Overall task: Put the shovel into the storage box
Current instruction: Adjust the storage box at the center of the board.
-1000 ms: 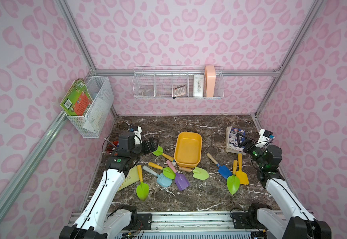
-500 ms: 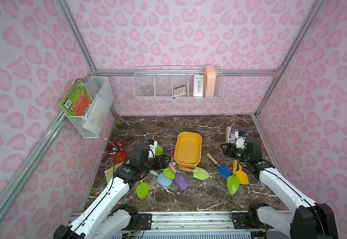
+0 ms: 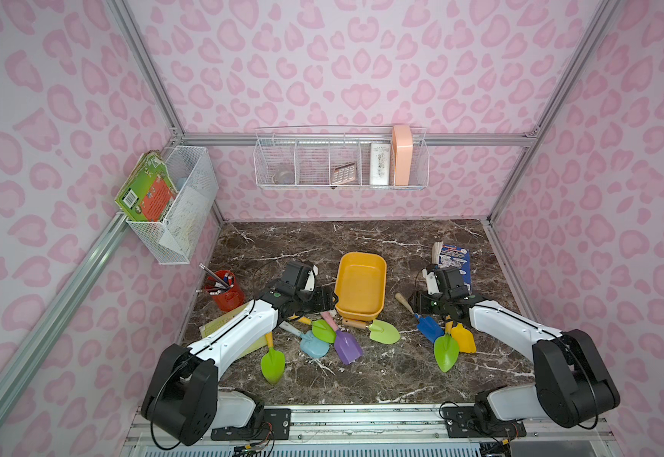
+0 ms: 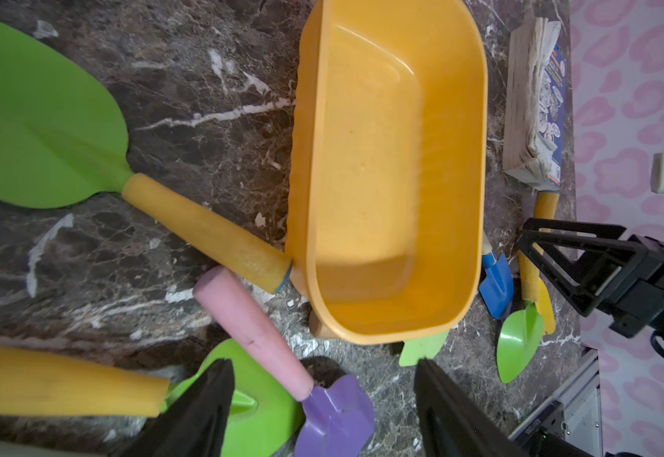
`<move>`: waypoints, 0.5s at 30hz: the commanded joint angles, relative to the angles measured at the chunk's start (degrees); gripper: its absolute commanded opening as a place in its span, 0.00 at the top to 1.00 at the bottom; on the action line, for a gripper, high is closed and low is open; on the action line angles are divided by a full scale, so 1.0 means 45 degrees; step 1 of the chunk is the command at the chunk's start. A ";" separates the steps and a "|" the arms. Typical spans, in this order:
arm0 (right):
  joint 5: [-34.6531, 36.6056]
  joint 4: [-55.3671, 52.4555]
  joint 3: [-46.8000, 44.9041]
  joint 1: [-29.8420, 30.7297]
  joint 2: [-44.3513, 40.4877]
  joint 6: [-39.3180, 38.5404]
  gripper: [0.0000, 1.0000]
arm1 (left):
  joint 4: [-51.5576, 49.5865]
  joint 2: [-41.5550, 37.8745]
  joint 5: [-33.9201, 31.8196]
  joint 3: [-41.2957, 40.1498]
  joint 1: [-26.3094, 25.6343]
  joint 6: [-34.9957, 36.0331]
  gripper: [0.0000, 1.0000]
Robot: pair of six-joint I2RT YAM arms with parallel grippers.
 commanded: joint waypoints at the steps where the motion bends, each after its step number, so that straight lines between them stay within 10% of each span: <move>1: 0.0480 -0.0201 0.0511 0.0185 0.0656 -0.0347 0.33 | 0.0558 0.0979 0.0319 0.0664 0.0001 0.0254 0.30; 15: 0.1080 -0.0594 0.1558 0.1199 0.2812 -0.0822 0.49 | -0.0121 0.3698 -0.0534 0.2741 -0.0037 0.0802 0.48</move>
